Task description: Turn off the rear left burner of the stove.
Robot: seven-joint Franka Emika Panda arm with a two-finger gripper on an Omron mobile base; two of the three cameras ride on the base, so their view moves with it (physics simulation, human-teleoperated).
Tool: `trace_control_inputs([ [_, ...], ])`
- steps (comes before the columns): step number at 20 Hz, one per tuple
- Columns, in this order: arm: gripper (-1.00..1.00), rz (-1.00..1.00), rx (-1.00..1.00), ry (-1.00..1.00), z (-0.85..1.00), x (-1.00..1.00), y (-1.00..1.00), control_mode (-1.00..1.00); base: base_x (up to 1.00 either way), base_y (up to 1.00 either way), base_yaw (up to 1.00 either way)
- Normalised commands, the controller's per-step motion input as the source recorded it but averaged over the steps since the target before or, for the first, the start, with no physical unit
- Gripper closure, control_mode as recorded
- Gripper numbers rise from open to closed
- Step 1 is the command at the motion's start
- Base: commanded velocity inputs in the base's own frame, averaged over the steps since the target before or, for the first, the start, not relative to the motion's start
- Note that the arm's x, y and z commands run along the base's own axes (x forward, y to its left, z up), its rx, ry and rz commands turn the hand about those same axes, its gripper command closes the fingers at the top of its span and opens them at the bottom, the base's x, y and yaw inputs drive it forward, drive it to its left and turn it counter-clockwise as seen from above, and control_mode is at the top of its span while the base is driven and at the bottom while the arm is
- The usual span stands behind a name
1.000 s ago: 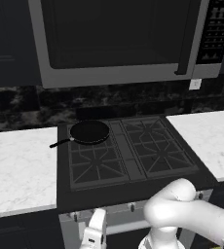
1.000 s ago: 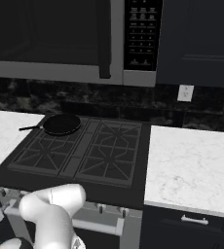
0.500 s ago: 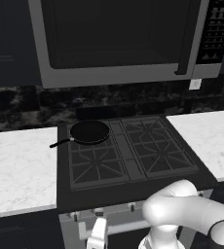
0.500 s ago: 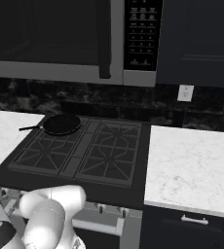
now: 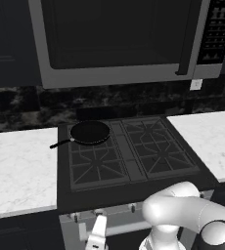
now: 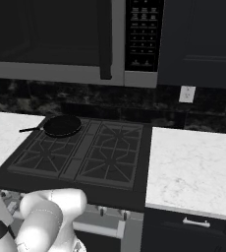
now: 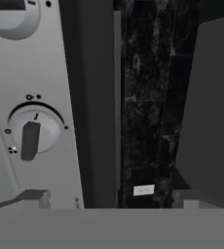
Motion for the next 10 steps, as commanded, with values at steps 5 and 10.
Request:
trace_control_inputs([
  [5,-1.0,0.06,0.0,-0.1,-0.19,0.15,0.02,-1.0,0.0,0.0,0.0],
  [10,-1.0,0.01,0.0,-0.08,-0.12,0.27,0.0,-1.0,0.0,0.0,0.0],
])
